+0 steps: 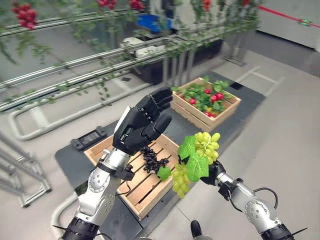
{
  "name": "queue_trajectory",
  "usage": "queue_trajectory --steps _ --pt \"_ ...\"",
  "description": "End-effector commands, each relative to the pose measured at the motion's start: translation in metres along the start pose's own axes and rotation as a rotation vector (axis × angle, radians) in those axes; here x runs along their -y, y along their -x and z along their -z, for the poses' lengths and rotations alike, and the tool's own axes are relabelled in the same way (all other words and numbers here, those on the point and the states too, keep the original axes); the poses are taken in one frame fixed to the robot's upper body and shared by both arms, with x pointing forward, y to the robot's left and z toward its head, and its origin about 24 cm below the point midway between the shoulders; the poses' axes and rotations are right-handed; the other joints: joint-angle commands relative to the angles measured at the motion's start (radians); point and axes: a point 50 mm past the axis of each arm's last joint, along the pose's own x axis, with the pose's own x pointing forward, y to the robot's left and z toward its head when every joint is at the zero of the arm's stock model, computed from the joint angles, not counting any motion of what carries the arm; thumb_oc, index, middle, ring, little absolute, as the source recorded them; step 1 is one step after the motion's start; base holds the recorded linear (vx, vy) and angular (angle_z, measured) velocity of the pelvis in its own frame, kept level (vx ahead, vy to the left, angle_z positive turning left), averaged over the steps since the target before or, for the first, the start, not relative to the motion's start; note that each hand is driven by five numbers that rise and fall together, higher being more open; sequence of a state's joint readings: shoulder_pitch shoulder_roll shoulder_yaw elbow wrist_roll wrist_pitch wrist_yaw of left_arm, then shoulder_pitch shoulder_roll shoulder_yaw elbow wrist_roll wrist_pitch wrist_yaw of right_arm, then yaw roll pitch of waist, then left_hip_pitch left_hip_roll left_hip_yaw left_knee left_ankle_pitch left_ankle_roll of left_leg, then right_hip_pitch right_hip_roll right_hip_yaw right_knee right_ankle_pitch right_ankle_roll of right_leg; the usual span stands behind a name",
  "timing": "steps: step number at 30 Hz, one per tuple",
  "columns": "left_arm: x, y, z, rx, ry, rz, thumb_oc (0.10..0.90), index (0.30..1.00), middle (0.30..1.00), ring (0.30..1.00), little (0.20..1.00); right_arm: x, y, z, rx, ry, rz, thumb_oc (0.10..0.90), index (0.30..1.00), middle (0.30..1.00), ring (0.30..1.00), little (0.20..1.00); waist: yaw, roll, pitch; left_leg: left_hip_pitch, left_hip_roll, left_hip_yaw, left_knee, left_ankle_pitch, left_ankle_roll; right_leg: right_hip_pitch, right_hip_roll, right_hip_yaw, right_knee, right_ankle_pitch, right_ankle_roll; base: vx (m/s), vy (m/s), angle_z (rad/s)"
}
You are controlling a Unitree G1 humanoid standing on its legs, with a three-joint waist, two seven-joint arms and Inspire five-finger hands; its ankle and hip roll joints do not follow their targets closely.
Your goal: Pick up the fruits from the basket on one side to the basket on the other side
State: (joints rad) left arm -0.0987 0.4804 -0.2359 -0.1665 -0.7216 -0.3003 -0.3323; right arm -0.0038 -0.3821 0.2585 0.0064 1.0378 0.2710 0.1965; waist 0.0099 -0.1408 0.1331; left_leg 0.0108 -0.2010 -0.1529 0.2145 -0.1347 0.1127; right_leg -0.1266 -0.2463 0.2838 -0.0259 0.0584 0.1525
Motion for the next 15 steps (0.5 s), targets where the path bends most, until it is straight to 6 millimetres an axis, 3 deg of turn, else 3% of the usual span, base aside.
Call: queue_trajectory --steps 1,3,5,9,10,15 --pt "0.007 -0.024 -0.032 0.202 0.014 0.136 0.800 0.900 0.900 0.900 0.900 -0.033 -0.013 -0.059 0.279 -0.012 -0.234 0.400 0.300 0.300 0.300 0.300 0.014 0.077 -0.009 0.095 0.069 -0.016 -0.091 -0.070 -0.090 -0.004 0.015 -0.133 -0.059 0.148 0.059 -0.20 0.331 -0.63" --pt "0.009 -0.022 -0.028 0.166 0.031 0.174 0.800 0.900 0.900 0.900 0.900 -0.031 -0.011 -0.053 0.272 -0.020 -0.230 0.400 0.300 0.300 0.300 0.300 0.019 0.086 0.010 0.118 0.068 0.023 -0.102 -0.067 -0.094 -0.016 -0.002 -0.229 -0.048 0.148 0.056 -0.23 0.254 -0.73" --pt "0.008 -0.021 -0.029 0.154 0.028 0.185 0.800 0.900 0.900 0.900 0.900 -0.032 -0.011 -0.053 0.276 -0.022 -0.237 0.400 0.300 0.300 0.300 0.300 0.023 0.092 0.017 0.125 0.070 0.042 -0.116 -0.058 -0.088 -0.021 -0.001 -0.266 -0.024 0.141 0.054 -0.18 0.129 -0.73" --pt "0.009 -0.017 -0.027 0.134 0.051 0.197 0.800 0.900 0.900 0.900 0.900 -0.036 -0.011 -0.056 0.300 -0.018 -0.251 0.400 0.300 0.300 0.300 0.300 0.044 0.116 0.018 0.128 0.087 0.082 -0.190 -0.009 -0.072 -0.015 0.012 -0.351 0.121 0.112 0.040 -0.19 0.064 -0.58" --pt "0.010 -0.016 -0.026 0.123 0.062 0.204 0.800 0.900 0.900 0.900 0.900 -0.041 -0.013 -0.056 0.301 -0.010 -0.272 0.400 0.300 0.300 0.300 0.300 0.056 0.127 0.013 0.124 0.101 0.123 -0.228 0.021 -0.059 -0.017 0.015 -0.407 0.206 0.089 0.029 -0.19 0.026 -0.56" --pt "0.016 -0.014 -0.019 0.078 0.047 0.236 0.800 0.900 0.900 0.900 0.900 -0.045 -0.016 -0.055 0.308 0.001 -0.295 0.400 0.300 0.300 0.300 0.300 0.088 0.126 -0.010 0.101 0.129 0.194 -0.284 0.068 -0.049 0.052 0.010 -0.526 0.287 0.015 0.012 -0.13 -0.059 -0.74"
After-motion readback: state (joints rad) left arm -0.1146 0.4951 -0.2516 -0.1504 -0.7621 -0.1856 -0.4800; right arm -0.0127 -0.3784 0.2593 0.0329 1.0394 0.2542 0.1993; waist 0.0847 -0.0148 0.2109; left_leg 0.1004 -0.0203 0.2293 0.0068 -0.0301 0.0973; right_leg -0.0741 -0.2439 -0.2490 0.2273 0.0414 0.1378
